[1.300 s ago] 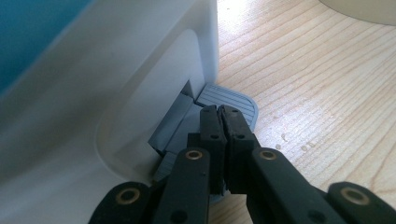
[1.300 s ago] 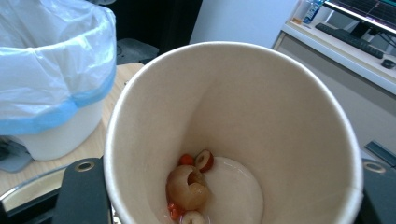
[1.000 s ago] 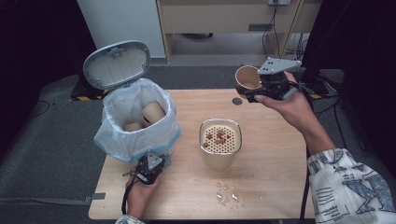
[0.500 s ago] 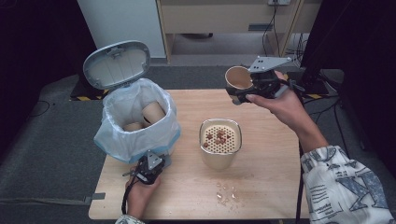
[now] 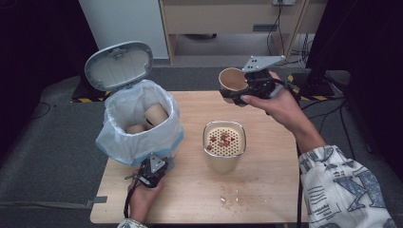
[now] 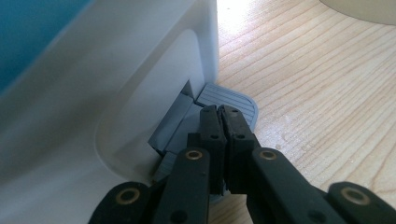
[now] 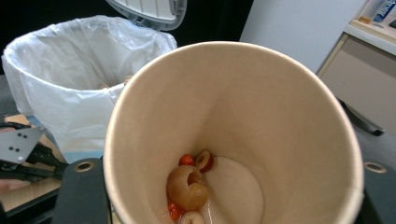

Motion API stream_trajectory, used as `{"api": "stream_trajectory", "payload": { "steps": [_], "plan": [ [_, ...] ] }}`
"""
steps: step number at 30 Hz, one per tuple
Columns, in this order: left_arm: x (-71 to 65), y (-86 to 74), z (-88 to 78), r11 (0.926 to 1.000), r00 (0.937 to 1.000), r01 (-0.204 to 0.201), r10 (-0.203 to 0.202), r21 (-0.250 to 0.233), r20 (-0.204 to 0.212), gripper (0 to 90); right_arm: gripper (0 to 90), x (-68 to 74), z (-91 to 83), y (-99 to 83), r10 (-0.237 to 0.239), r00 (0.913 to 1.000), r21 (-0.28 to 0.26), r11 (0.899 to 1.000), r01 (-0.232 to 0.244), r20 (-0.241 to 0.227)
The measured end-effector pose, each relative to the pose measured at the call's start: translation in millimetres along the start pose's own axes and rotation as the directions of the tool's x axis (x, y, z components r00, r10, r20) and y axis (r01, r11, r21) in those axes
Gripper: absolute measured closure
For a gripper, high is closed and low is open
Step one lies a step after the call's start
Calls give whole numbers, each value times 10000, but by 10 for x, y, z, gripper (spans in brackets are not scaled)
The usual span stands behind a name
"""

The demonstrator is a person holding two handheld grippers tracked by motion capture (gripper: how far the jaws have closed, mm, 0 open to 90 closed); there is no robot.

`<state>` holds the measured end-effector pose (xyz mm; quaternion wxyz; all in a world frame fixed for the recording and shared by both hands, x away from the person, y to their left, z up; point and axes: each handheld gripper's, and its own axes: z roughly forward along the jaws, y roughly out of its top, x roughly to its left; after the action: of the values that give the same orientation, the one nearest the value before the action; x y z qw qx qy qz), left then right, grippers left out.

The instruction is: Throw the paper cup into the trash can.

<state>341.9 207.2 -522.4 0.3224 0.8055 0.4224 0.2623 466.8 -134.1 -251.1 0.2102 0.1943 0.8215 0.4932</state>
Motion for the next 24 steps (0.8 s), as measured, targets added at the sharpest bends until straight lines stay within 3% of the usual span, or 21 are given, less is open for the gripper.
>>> {"api": "stream_trajectory", "payload": {
  "steps": [24],
  "plan": [
    [-5, 0, 1, 10000, 10000, -44, 44, -3, -21, 872, 312, 315, 473, 284, 26, 9982, 241, 9997, -11, -595]
  ]
}}
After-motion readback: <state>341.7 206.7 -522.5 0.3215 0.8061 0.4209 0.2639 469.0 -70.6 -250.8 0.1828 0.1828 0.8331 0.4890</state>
